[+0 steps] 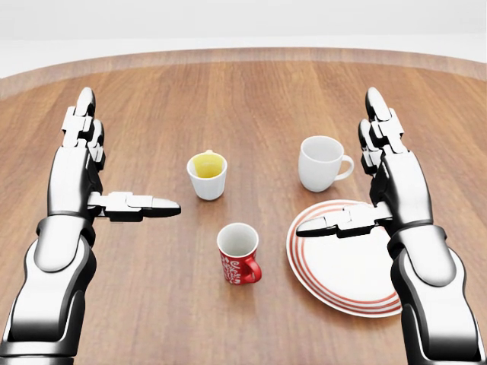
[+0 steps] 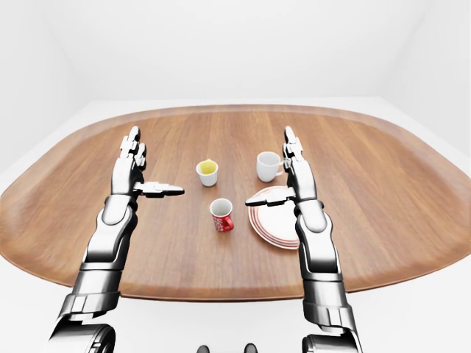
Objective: Pick up the red mug and put it on the plate
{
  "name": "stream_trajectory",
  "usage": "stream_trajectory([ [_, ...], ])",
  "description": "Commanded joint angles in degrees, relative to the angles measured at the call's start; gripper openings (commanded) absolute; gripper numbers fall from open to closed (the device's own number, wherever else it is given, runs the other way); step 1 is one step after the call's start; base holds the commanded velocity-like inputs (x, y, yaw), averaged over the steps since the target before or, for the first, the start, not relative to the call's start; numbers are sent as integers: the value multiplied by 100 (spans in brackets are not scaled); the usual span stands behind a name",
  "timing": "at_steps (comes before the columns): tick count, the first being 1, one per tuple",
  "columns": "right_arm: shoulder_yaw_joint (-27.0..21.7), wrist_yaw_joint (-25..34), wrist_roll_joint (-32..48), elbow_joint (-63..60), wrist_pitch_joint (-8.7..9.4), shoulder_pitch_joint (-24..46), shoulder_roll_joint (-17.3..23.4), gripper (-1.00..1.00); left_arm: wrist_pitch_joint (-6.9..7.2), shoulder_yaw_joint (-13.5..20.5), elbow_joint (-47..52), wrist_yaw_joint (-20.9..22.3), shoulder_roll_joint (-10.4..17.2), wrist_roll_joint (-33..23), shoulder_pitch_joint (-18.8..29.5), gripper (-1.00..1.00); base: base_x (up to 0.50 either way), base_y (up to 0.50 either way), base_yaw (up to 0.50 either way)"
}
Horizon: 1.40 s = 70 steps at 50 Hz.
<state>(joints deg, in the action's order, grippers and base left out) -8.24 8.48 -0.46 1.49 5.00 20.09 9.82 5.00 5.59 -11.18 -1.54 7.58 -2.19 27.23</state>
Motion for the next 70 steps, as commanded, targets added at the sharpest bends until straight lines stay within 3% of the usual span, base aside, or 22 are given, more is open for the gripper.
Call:
stream_trajectory([
  [1, 5, 12, 11, -24, 0, 0, 0, 100, 0, -7, 21, 3, -5, -9, 7, 100, 20, 0, 0],
  [70, 39, 70, 151, -51, 0, -14, -6, 100, 0, -13, 165, 5, -26, -35, -61, 100, 20, 0, 0],
])
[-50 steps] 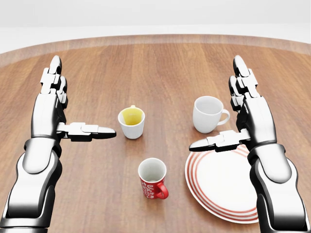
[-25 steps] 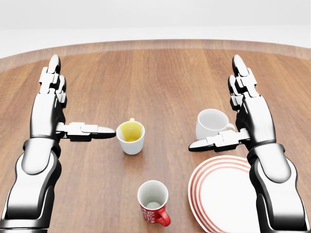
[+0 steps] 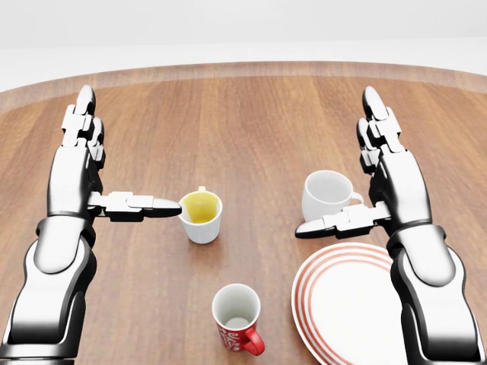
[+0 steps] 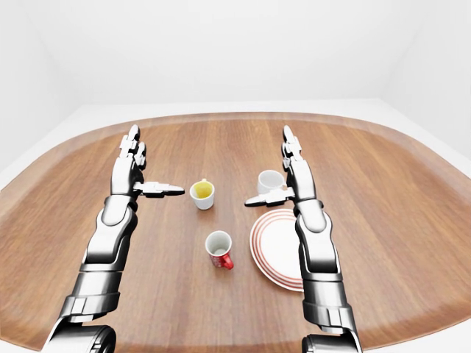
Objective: Pick up the red mug and put it on the plate
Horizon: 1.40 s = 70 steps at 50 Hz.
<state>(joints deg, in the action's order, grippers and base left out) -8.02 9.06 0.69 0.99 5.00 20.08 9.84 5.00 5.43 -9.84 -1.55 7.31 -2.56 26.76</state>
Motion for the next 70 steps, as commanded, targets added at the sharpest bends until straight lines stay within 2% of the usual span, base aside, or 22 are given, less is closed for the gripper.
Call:
stream_trajectory([
  [1, 28, 22, 49, 14, 0, -1, -8, 100, 0, 4, 38, 7, 3, 1, -15, 100, 21, 0, 0],
  [13, 244, 345, 507, 321, 0, 104, -12, 100, 0, 3, 21, 7, 5, -1, -11, 100, 3, 0, 0],
  [37, 675, 900, 1427, 531, 0, 364, -314, 100, 0, -12, 143, 24, -7, -25, 23, 100, 0, 0, 0],
  [70, 1131, 890, 2251, 1644, 0, 436, -819, 100, 0, 23, 59, 32, 25, 34, 14, 100, 0, 0, 0],
])
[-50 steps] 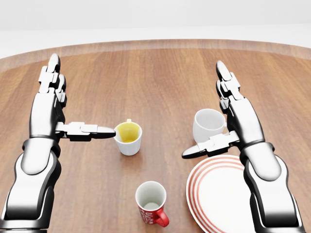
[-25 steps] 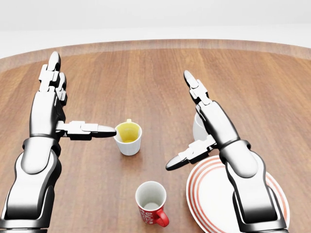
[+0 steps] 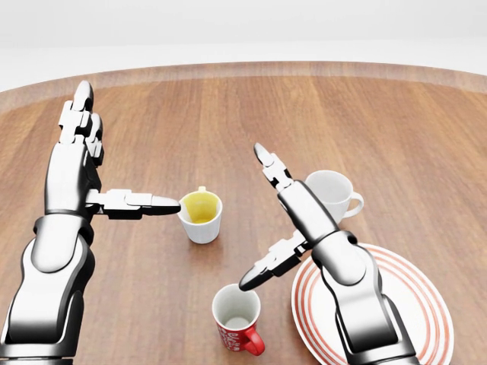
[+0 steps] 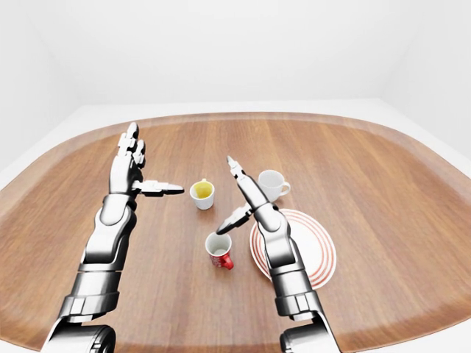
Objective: Pick up the red mug and put it on the plate
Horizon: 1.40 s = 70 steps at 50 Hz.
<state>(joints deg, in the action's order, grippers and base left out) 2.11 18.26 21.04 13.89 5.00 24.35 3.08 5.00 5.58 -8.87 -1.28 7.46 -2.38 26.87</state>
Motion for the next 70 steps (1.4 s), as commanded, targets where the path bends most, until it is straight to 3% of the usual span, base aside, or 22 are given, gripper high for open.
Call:
stream_trajectory([
  [1, 121, -32, 222, 380, 0, 13, -150, 100, 0, 10, -39, 6, 11, 18, 4, 100, 0, 0, 0],
  [70, 389, -690, 740, 3073, 0, 390, -627, 100, 0, 58, -103, 19, 64, 103, 14, 100, 0, 0, 0],
])
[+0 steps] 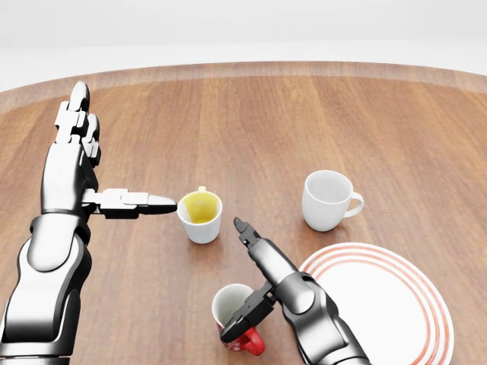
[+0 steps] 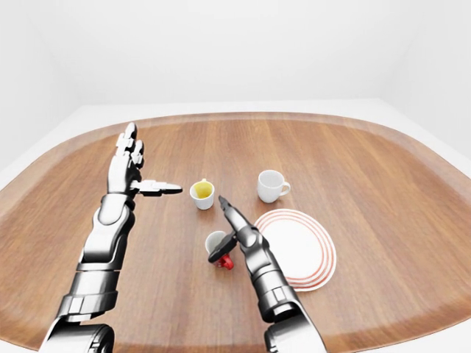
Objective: Pick up the red mug and put it on the plate
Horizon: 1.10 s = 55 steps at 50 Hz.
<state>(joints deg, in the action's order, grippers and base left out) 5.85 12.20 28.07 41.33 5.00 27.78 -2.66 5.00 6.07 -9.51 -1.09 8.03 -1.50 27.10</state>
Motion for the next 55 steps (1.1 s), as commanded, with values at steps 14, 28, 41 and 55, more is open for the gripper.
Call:
stream_trajectory([
  [14, 2, -236, 16, 900, 0, 250, -126, 100, 0, 20, -39, 5, 17, 37, -23, 100, 0, 0, 0],
  [28, -4, -321, 27, 1209, -23, 341, -144, 100, 0, 17, -53, 3, 18, 44, -33, 100, 0, 0, 0],
  [41, 12, -361, 88, 1146, -48, 295, -139, -100, 0, 20, -31, 4, 22, 44, -33, 100, 0, 0, 0],
  [55, 14, -265, 125, 897, 0, 241, -120, -100, 0, 12, 31, -3, 17, 30, -26, 100, 0, 0, 0],
])
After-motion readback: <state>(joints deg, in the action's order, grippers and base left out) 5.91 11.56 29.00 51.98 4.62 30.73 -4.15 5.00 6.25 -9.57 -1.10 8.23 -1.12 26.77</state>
